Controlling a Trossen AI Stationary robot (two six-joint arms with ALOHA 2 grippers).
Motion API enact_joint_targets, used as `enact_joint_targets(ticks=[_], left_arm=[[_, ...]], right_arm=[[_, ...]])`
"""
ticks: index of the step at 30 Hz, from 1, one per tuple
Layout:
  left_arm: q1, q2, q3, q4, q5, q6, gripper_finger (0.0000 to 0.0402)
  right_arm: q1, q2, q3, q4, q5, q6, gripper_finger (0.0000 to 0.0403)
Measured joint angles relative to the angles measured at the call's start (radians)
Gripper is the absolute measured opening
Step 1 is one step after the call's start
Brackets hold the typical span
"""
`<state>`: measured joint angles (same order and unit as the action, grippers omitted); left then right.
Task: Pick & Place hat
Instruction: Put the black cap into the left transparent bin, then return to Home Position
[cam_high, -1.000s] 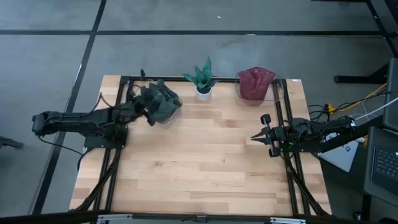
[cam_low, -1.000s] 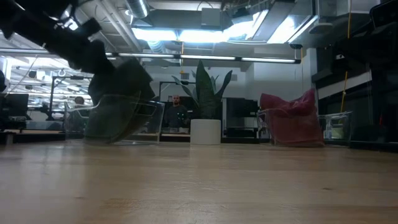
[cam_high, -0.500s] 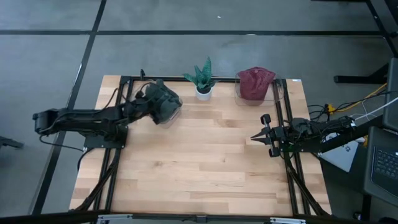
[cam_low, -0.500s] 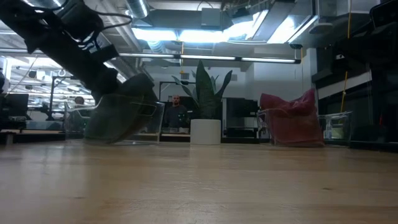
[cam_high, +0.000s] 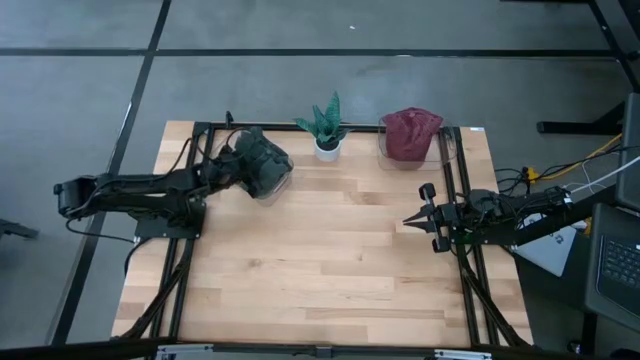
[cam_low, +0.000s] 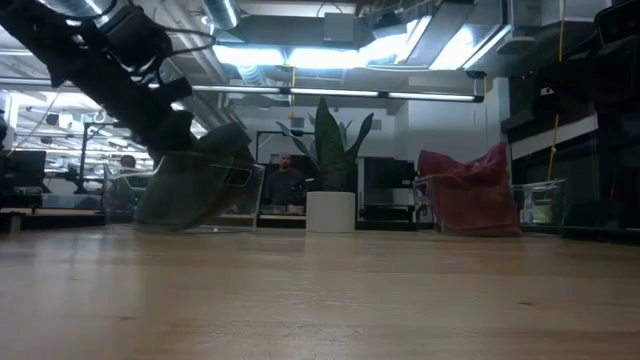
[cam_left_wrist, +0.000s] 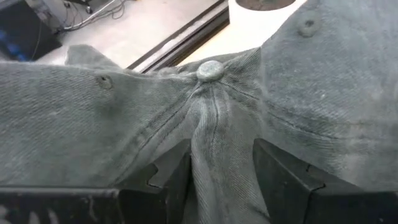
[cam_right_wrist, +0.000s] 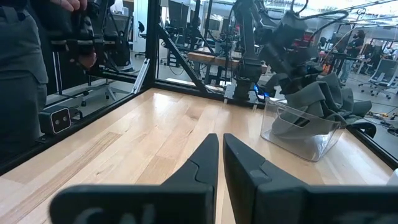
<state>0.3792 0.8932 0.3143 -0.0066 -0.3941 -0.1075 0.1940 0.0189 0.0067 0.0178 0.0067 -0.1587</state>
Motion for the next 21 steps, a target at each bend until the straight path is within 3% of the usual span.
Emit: enact_joint_targets(ticks=[8,15,21], left_arm=[[-0.044,-0.086,0.092,-0.058,-0.015,0.068,0.0167],[-0.085,-0.161,0.147,-0.083,-0.108,0.137,0.0165],[-0.177,-0.245,0.171,-0.061,-0.099,0.113,0.0169]], right_arm=[[0.0,0.0,0.0,0.0,0.0,0.0,0.0026],[0.0,0.0,0.0,0.0,0.0,0.0,0.0026],[0.0,0.0,0.0,0.0,0.0,0.0,0.0026]])
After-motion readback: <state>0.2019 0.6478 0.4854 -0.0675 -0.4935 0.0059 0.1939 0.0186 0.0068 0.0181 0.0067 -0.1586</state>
